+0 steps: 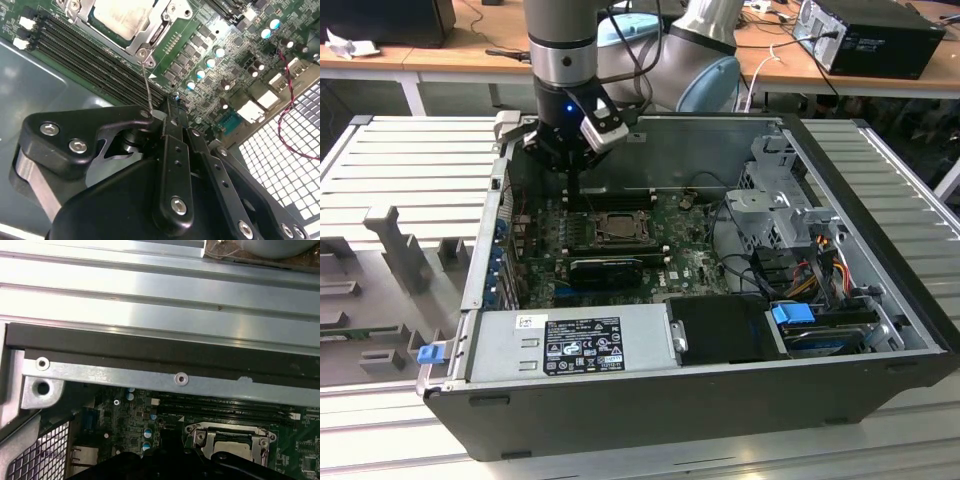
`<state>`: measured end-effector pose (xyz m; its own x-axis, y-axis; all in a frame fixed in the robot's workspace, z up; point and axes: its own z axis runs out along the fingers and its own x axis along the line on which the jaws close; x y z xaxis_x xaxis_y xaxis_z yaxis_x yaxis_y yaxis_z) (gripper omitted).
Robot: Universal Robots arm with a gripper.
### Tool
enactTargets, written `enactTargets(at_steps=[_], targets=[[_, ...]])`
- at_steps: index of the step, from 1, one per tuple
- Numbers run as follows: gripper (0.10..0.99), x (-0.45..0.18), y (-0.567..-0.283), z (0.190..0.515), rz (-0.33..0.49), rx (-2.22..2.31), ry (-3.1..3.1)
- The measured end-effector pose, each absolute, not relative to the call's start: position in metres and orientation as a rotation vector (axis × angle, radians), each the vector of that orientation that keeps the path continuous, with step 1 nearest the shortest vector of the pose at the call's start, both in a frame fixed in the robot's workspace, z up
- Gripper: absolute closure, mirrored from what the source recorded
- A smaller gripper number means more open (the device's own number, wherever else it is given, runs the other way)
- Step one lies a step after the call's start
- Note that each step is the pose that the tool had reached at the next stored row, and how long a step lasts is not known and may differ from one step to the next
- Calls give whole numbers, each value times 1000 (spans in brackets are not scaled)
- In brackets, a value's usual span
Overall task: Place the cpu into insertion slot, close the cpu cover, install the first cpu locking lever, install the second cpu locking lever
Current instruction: 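Install the first cpu locking lever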
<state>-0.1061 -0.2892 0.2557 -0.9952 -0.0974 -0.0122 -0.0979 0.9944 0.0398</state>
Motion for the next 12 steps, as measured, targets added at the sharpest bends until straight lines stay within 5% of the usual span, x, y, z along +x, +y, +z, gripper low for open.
enactTargets(at_steps=[12], targets=[[980, -88, -289, 252, 62, -153, 3127]])
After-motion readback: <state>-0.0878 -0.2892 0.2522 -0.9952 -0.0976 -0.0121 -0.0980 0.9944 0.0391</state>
